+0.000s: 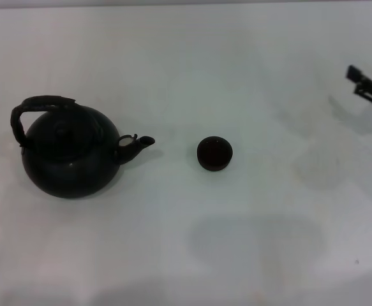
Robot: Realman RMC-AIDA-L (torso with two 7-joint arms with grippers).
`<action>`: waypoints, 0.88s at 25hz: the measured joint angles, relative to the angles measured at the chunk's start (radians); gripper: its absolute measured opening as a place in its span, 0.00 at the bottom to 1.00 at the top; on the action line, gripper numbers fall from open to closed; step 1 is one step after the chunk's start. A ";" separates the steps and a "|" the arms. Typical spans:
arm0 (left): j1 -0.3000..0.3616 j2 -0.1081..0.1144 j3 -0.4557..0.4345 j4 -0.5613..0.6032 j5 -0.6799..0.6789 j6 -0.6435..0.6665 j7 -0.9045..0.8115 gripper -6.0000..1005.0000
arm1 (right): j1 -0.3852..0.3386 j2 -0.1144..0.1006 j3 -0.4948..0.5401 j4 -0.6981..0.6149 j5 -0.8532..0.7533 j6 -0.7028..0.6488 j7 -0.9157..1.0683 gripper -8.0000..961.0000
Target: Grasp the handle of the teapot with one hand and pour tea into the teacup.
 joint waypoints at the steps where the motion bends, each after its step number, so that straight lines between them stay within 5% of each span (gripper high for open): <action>1: 0.000 -0.002 0.000 -0.014 -0.040 0.010 0.000 0.72 | -0.010 0.000 0.028 0.000 0.000 0.019 0.000 0.90; 11: -0.092 -0.003 0.000 -0.121 -0.282 0.016 -0.009 0.72 | -0.071 0.023 0.317 0.040 0.001 0.210 -0.066 0.90; 22: -0.149 -0.005 -0.007 -0.156 -0.389 0.009 -0.047 0.72 | -0.042 0.023 0.343 0.095 0.021 0.187 -0.124 0.90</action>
